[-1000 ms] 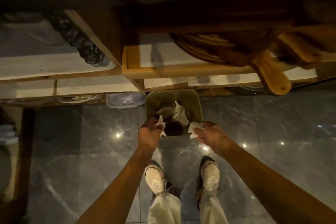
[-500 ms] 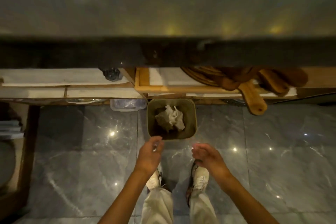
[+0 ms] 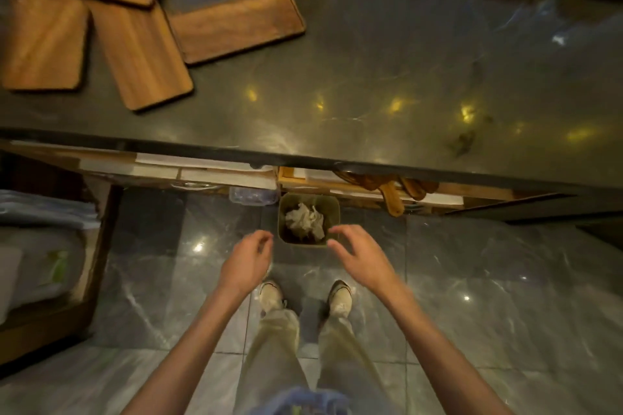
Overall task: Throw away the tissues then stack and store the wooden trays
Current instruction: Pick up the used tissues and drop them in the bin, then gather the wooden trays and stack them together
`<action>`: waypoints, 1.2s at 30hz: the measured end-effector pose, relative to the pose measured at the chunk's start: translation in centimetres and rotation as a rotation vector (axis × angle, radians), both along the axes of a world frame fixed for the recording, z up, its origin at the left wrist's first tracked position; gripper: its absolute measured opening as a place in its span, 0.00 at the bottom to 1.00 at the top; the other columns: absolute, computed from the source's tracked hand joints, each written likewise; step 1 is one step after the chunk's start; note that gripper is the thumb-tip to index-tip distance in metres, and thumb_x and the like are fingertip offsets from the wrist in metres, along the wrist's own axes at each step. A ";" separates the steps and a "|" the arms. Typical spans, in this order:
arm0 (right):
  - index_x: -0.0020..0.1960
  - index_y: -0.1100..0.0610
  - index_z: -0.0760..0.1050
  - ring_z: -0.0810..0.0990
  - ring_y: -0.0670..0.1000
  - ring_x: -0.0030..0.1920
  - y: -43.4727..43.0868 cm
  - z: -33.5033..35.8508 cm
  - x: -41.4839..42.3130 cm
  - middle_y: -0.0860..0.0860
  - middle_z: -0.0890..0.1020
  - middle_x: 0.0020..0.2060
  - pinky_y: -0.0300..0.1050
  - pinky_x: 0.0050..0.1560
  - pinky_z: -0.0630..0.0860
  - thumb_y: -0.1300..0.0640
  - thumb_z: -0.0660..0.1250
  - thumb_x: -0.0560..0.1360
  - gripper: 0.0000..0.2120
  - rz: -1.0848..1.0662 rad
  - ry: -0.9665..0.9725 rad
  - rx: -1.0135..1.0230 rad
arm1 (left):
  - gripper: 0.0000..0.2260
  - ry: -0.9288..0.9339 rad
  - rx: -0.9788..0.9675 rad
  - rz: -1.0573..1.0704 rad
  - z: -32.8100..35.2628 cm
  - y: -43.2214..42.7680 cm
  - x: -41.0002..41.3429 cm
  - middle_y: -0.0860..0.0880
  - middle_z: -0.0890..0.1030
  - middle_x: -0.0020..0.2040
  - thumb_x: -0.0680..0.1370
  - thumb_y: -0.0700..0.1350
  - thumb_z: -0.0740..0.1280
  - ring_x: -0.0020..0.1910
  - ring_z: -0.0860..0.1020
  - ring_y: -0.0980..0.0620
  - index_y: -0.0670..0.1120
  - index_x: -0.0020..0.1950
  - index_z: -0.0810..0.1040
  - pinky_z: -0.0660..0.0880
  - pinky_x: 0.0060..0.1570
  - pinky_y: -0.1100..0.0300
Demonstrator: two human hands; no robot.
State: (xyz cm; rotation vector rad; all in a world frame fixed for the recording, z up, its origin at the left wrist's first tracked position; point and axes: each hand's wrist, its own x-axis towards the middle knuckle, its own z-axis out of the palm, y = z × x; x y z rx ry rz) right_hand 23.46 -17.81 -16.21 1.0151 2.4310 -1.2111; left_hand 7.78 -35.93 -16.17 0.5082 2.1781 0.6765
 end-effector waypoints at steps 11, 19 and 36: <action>0.71 0.49 0.68 0.64 0.50 0.73 -1.4 12.2 -5.7 0.49 0.69 0.72 0.47 0.72 0.63 0.44 0.61 0.79 0.23 0.143 0.113 0.349 | 0.13 0.305 0.084 -0.137 10.6 -1.2 -3.9 0.48 0.78 0.61 0.81 0.47 0.62 0.59 0.78 0.51 0.50 0.64 0.75 0.76 0.57 0.54; 0.73 0.46 0.66 0.61 0.49 0.75 2.9 15.7 -11.5 0.48 0.67 0.73 0.50 0.74 0.62 0.42 0.60 0.79 0.24 0.200 0.146 0.283 | 0.13 0.481 0.077 -0.025 14.4 1.0 -10.5 0.52 0.79 0.59 0.80 0.52 0.61 0.57 0.78 0.54 0.53 0.63 0.75 0.74 0.52 0.58; 0.72 0.50 0.69 0.70 0.49 0.70 10.1 16.1 -27.0 0.49 0.72 0.70 0.48 0.70 0.68 0.49 0.63 0.79 0.22 0.201 0.151 0.167 | 0.15 0.294 0.098 0.353 14.9 4.7 -23.6 0.48 0.81 0.60 0.80 0.49 0.61 0.55 0.78 0.54 0.48 0.65 0.77 0.71 0.52 0.60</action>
